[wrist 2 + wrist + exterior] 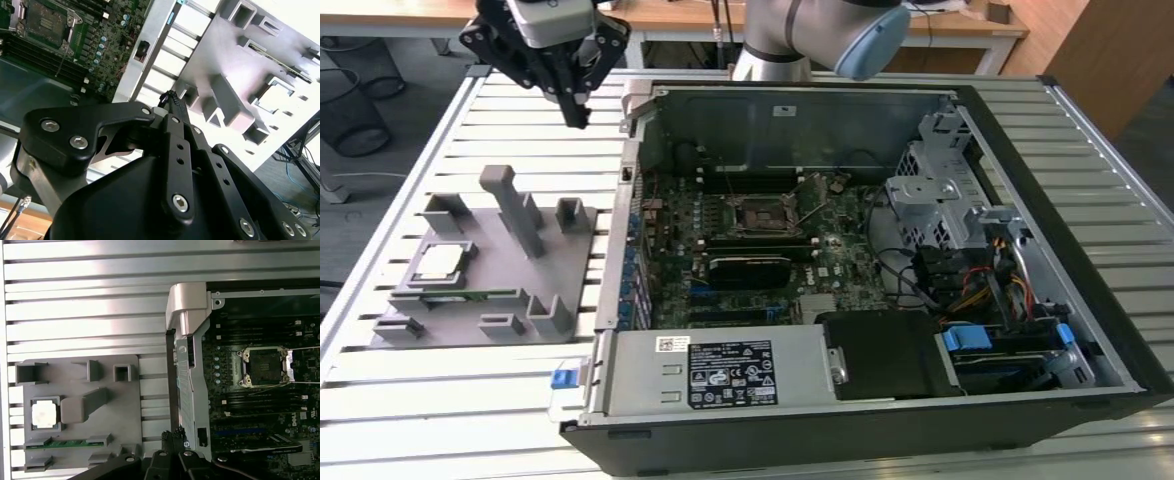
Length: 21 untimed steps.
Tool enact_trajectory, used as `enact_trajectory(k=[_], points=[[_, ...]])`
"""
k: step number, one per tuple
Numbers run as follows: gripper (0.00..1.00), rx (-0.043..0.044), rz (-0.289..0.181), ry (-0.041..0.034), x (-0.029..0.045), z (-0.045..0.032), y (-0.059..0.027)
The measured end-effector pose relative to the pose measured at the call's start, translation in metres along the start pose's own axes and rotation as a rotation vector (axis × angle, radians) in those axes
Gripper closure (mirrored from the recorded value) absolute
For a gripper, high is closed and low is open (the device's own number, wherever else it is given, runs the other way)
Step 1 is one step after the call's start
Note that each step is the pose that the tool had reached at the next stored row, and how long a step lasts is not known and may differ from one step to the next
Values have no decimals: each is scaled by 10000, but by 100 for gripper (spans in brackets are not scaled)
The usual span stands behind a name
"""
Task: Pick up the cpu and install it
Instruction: 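Reach for the cpu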
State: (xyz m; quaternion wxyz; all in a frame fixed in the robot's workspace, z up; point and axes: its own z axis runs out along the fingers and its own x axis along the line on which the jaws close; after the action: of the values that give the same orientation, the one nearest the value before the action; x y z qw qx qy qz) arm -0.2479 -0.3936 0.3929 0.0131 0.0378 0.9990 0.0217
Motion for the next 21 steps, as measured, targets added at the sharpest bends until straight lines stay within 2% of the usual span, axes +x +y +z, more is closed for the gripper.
enact_trajectory(k=[21], points=[[89, 0, 1, 0, 368, -5, 10]])
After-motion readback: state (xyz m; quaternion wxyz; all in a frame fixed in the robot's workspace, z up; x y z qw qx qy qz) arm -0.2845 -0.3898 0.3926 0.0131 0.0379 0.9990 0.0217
